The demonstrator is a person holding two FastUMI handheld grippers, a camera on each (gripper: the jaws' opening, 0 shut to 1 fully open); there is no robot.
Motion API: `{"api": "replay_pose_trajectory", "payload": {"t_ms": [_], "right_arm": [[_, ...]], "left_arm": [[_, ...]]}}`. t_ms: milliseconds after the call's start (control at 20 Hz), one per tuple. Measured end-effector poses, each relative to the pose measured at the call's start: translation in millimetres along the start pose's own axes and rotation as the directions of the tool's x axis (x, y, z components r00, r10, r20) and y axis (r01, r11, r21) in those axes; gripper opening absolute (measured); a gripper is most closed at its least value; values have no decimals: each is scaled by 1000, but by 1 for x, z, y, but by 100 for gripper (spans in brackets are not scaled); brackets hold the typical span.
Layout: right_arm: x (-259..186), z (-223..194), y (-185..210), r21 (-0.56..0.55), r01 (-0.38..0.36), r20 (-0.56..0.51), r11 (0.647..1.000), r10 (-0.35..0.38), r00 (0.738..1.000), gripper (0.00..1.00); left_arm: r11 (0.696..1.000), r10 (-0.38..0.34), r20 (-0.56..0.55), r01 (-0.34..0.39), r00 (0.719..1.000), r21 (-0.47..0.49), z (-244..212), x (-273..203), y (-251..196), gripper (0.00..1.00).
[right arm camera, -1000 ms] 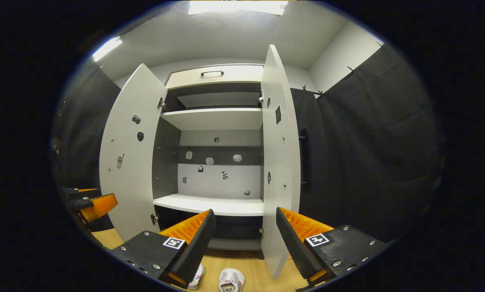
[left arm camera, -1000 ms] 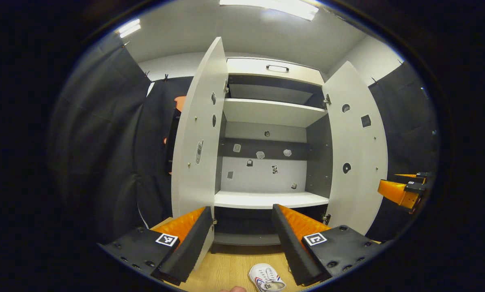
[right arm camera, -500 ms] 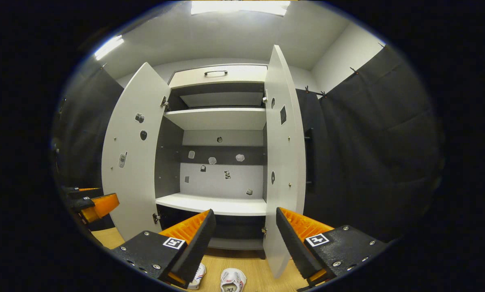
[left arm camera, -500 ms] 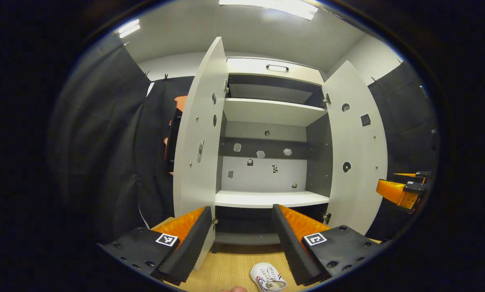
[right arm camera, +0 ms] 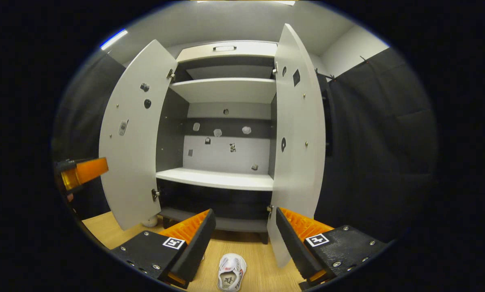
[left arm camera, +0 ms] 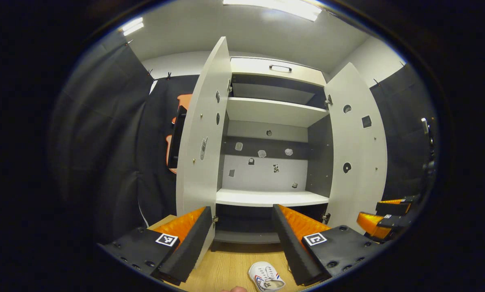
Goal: Grab one shoe with the right hand and put it into the shoe cabinet, grab the other shoe with the left hand and put it into the shoe cabinet; then close the right door with the right hand and the left door with the left hand.
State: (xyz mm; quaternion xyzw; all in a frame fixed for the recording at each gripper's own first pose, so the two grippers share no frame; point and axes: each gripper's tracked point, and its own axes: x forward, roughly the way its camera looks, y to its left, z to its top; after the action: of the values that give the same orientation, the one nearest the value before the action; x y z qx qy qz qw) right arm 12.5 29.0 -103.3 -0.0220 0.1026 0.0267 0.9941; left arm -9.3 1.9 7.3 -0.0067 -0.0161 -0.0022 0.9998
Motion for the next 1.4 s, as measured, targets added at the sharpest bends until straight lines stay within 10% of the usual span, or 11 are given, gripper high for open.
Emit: {"api": "replay_pose_trajectory", "payload": {"t_ms": [250, 650, 900, 1400], "right_arm": [[17, -105, 15, -14, -40, -204, 999, 37, 978, 90], [29, -257, 1, -45, -44, -486, 998, 16, 874, 76], [40, -300, 1, -79, -72, -562, 994, 15, 827, 67], [70, -317, 7, -37, -50, -575, 998, 20, 818, 33]], "left_arm": [[1000, 17, -8, -17, 1000, -12, -5, -3, 8, 96], [999, 36, -21, -36, 999, -6, -12, -6, 20, 94], [1000, 28, -26, -28, 999, -5, -15, -5, 17, 96], [999, 34, -43, -35, 999, -2, -20, -9, 17, 96]]}}
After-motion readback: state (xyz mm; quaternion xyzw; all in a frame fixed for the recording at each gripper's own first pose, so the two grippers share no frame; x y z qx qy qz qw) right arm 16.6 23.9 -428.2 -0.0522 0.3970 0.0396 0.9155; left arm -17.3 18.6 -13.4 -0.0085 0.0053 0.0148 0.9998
